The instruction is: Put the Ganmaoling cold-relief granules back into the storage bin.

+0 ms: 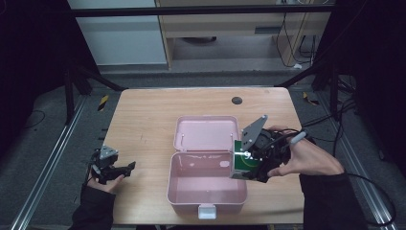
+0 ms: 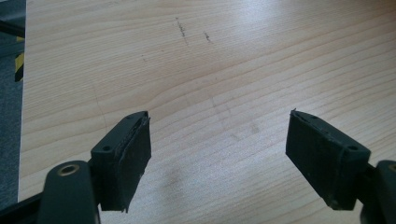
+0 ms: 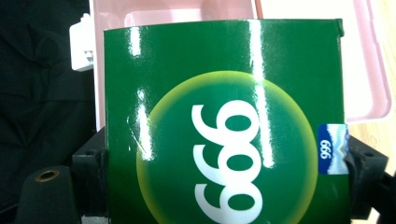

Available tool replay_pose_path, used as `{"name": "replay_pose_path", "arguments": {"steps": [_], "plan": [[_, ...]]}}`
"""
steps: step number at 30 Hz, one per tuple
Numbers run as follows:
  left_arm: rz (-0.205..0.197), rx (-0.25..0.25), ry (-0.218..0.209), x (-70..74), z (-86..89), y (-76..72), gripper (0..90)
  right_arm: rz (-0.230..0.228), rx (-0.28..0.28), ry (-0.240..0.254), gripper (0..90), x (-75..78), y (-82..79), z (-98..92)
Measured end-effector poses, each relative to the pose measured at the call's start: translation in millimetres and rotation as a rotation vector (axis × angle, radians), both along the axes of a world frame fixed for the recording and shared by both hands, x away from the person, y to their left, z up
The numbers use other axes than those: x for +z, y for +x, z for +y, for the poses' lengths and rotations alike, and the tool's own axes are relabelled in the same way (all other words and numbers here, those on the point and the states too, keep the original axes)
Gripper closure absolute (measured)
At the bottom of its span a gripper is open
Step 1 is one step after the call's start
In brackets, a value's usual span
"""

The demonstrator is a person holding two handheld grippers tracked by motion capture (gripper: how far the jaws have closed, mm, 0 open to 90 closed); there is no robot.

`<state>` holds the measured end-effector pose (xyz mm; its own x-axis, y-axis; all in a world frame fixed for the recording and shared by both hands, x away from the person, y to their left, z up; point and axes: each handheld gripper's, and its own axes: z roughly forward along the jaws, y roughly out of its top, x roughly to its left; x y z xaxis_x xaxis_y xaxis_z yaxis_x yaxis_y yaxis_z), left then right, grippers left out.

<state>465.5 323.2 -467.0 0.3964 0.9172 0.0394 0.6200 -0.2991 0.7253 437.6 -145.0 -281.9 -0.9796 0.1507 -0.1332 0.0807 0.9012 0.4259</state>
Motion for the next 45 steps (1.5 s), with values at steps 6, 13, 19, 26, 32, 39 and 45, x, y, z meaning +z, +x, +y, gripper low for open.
{"name": "replay_pose_path", "arguments": {"steps": [6,13,19,26,32,39,45], "plan": [[0.002,0.000,0.001,0.2,-0.5,0.0,21.5,0.000,0.019,0.009,15.9,-2.8,3.9,10.4],[0.002,-0.001,0.003,0.1,-0.7,0.1,21.5,0.005,0.035,0.005,15.9,-5.6,6.2,19.1],[0.001,-0.001,0.003,0.2,-0.7,0.1,21.5,0.011,0.049,0.004,15.8,-9.5,8.8,28.9],[0.001,-0.001,0.002,0.4,-0.4,-0.1,21.5,0.021,0.069,-0.006,15.8,-17.2,11.1,40.5],[0.001,-0.002,0.003,0.4,-0.4,-0.1,21.5,0.024,0.081,-0.022,15.8,-24.4,12.0,47.5],[0.000,-0.002,0.003,0.6,-0.3,-0.1,21.5,0.037,0.084,-0.042,15.9,-34.2,12.8,51.6],[0.000,-0.002,0.001,0.4,-0.2,0.0,21.5,0.043,0.107,-0.078,15.9,-45.7,12.6,60.3]]}}
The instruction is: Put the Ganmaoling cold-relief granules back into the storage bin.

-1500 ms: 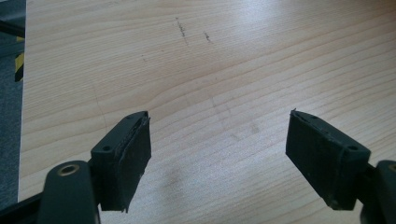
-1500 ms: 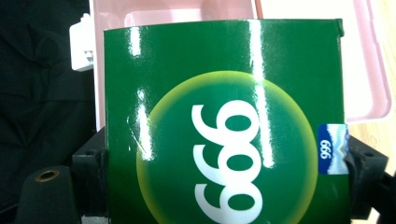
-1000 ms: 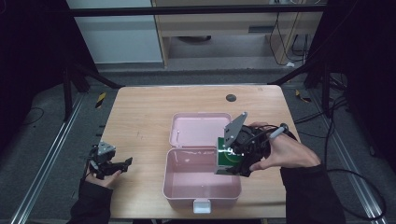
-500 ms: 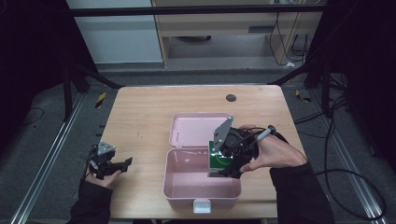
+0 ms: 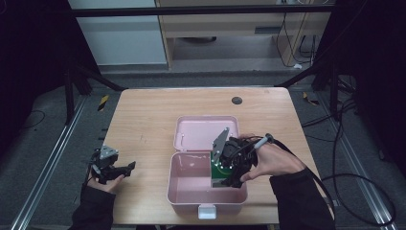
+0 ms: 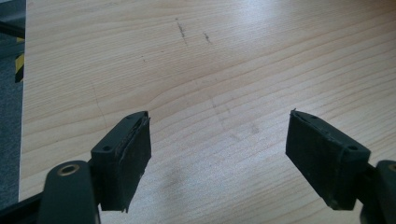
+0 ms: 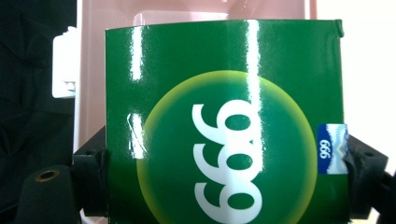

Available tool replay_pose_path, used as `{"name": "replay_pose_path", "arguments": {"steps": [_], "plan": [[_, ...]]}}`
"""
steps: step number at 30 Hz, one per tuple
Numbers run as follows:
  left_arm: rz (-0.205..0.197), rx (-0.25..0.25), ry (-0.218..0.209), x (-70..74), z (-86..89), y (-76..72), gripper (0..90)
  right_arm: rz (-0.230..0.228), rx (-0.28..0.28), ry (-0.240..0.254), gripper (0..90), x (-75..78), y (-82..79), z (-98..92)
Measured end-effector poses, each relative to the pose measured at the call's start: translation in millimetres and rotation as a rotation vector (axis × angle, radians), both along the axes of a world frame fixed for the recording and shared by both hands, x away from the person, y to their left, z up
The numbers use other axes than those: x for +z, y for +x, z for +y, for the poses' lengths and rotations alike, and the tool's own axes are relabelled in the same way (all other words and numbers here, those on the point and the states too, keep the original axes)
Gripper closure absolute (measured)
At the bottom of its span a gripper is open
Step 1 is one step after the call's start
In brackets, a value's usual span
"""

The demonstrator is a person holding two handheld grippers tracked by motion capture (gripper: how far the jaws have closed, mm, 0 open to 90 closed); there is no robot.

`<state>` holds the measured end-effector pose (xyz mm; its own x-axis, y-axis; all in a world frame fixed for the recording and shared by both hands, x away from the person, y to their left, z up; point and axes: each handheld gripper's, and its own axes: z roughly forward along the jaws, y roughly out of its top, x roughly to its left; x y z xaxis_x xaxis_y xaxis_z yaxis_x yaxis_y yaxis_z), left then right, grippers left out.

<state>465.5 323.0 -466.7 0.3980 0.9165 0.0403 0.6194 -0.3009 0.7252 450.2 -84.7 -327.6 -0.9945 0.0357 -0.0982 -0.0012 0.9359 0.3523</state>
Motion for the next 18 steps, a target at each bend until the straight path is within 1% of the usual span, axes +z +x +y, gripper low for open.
{"name": "replay_pose_path", "arguments": {"steps": [7,11,14,18], "plan": [[0.000,0.001,0.000,0.2,0.7,-0.2,21.5,0.005,0.005,-0.025,15.9,-7.0,1.2,4.1],[-0.003,0.000,-0.002,0.2,0.4,-0.3,21.5,0.006,0.014,-0.024,15.9,-10.8,1.2,5.9],[-0.002,0.000,0.000,0.2,0.5,-0.2,21.5,0.023,0.004,-0.011,16.0,-16.1,1.5,3.5],[0.000,-0.001,0.003,0.2,-0.1,-0.1,21.5,0.015,0.007,-0.039,15.9,-20.2,0.2,2.7]]}}
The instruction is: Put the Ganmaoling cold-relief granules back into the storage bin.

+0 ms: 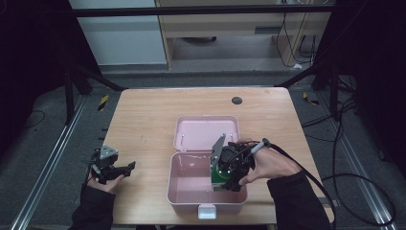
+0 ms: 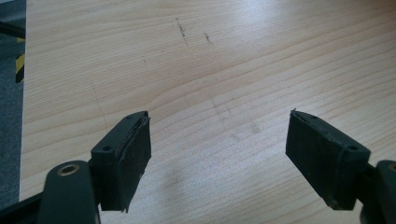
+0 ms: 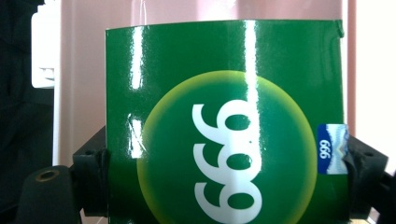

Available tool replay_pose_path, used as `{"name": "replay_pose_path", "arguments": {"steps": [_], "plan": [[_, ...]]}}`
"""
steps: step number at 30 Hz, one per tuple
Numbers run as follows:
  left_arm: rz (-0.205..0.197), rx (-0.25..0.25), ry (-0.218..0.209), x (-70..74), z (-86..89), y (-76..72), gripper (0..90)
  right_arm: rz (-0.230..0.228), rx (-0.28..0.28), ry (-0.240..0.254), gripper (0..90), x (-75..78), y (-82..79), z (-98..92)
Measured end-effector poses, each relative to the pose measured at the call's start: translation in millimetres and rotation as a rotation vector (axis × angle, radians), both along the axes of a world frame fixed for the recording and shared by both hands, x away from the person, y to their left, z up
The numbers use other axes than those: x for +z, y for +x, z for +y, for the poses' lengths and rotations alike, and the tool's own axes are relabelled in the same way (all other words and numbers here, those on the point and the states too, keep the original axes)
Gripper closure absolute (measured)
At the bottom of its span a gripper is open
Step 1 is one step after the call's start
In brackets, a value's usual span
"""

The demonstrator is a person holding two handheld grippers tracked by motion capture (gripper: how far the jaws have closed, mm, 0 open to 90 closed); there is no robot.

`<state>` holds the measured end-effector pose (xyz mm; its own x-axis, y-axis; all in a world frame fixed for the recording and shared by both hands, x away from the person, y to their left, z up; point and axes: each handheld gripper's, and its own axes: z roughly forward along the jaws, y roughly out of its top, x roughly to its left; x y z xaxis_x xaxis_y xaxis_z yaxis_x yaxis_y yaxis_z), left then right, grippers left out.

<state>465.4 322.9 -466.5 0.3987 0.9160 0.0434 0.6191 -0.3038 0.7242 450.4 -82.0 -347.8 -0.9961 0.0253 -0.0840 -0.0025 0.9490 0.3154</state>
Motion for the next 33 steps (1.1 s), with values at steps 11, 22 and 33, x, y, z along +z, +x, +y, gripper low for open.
{"name": "replay_pose_path", "arguments": {"steps": [11,22,33], "plan": [[-0.002,-0.001,0.002,0.3,-0.4,-0.1,21.5,0.008,-0.014,0.012,15.9,-13.2,5.0,-5.0],[-0.003,-0.001,0.000,0.3,0.6,0.0,21.5,0.035,-0.029,0.016,15.7,-31.0,8.0,-7.2],[-0.004,-0.001,0.001,0.4,1.0,-0.2,21.5,0.047,-0.027,0.007,14.9,-45.2,10.5,-6.6]]}}
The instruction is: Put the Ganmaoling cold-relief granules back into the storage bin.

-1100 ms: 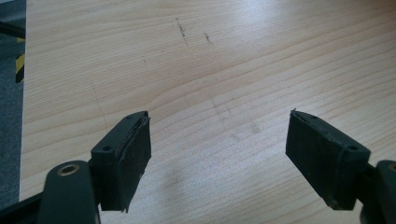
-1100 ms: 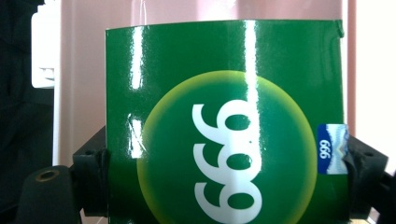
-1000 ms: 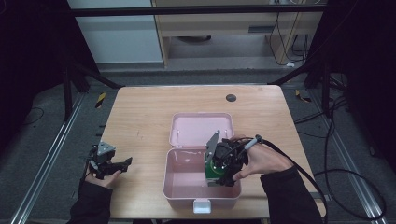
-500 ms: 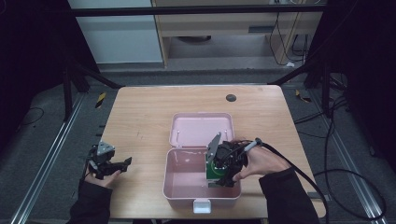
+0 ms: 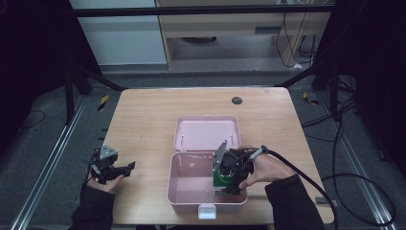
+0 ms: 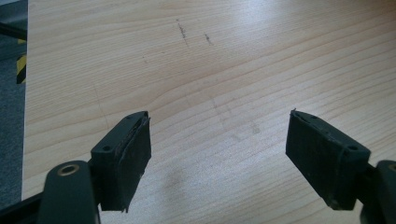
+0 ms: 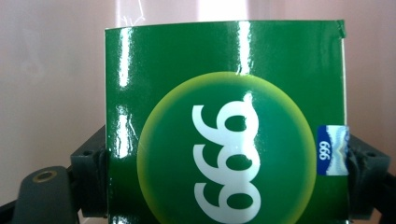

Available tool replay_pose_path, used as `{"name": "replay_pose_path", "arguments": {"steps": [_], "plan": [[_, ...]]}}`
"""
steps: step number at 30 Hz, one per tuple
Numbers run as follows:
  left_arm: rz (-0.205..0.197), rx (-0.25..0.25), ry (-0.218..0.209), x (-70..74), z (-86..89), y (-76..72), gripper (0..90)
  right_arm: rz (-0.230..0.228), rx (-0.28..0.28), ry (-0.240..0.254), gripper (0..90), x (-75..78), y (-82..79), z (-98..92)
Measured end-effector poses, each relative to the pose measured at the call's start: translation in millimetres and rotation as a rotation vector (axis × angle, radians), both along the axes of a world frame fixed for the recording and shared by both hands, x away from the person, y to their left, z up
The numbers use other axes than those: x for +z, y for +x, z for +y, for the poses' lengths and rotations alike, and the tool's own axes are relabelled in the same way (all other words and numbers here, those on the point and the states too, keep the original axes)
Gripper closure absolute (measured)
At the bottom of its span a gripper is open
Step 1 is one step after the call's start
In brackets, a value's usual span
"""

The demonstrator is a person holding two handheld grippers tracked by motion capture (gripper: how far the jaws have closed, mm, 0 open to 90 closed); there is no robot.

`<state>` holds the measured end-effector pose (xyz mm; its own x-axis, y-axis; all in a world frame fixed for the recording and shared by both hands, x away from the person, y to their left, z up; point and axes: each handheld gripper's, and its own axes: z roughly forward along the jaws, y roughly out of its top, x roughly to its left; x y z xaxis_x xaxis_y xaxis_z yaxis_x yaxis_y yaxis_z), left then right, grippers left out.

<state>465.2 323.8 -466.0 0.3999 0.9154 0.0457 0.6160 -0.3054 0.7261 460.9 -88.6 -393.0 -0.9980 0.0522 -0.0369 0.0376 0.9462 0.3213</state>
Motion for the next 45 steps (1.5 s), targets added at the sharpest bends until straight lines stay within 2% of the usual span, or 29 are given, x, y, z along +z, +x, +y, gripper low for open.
{"name": "replay_pose_path", "arguments": {"steps": [8,14,20,25,29,32,35,40,45], "plan": [[0.002,-0.001,-0.001,-0.3,-0.4,0.1,21.5,-0.006,-0.009,-0.038,13.1,-5.1,2.4,1.5],[0.003,-0.001,-0.002,-0.6,-0.4,0.6,21.5,-0.020,-0.024,0.014,11.1,6.5,2.8,-5.0],[0.004,-0.001,0.000,-0.3,-0.9,0.4,21.5,-0.064,-0.080,0.114,12.4,25.3,1.9,-16.8],[0.003,0.001,-0.004,0.1,-0.5,0.0,22.0,-0.137,-0.128,0.236,15.0,42.5,1.1,-31.0],[-0.001,0.000,-0.003,1.0,-0.1,-0.5,22.9,-0.194,-0.169,0.298,15.0,53.2,-1.5,-42.4],[-0.002,0.003,-0.008,1.6,0.1,-1.0,24.1,-0.236,-0.235,0.406,15.8,57.6,-3.4,-56.8],[-0.004,0.005,-0.009,2.1,0.3,-1.2,25.8,-0.290,-0.321,0.465,14.9,60.1,-4.5,-73.2],[-0.008,0.009,-0.011,3.4,-0.1,-2.2,29.2,-0.368,-0.528,0.580,12.1,52.3,-5.7,-103.8],[-0.006,0.012,-0.013,3.5,-0.6,-2.3,32.7,-0.406,-0.757,0.672,10.3,27.8,-7.9,-135.7]]}}
